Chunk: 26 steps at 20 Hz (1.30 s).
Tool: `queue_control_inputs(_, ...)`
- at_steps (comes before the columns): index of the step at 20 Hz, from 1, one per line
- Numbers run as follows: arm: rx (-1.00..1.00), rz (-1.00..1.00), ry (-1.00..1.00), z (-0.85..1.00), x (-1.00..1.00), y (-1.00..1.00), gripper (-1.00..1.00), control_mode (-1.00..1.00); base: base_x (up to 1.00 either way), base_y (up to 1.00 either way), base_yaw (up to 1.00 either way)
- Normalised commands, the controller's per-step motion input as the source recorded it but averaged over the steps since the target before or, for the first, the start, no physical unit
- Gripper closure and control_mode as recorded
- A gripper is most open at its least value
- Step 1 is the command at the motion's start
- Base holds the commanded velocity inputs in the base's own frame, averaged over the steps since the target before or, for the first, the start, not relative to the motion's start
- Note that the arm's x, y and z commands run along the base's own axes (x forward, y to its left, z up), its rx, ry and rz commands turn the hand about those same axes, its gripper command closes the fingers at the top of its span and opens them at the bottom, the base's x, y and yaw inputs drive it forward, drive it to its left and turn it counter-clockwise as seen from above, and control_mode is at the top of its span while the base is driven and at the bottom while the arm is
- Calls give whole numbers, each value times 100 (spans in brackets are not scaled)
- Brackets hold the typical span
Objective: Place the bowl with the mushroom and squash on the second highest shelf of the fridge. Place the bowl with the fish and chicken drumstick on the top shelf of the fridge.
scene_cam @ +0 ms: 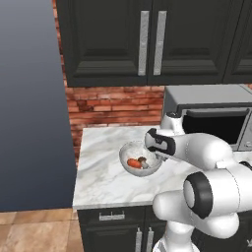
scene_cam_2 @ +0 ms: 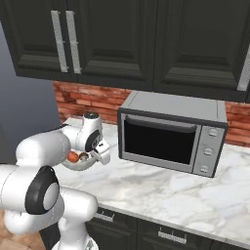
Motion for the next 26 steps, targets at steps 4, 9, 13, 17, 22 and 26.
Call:
queue_control_inputs(4, 0, 0, 0, 0, -17, 2, 100, -100, 0, 0, 0)
queue_control_inputs(9, 0, 0, 0, 39, -70, 18, 100, -100, 0, 0, 0)
queue_control_inputs(13, 0, 0, 0, 73, -87, 19, 100, -100, 0, 0, 0)
queue_control_inputs(17, 0, 0, -3, 96, -100, 2, 100, -100, 0, 0, 0)
queue_control_inputs(22, 0, -6, -9, 100, -100, -11, 100, -100, 0, 0, 0)
queue_control_inputs(26, 2, -11, -31, 100, -92, -67, 100, -100, 0, 0, 0)
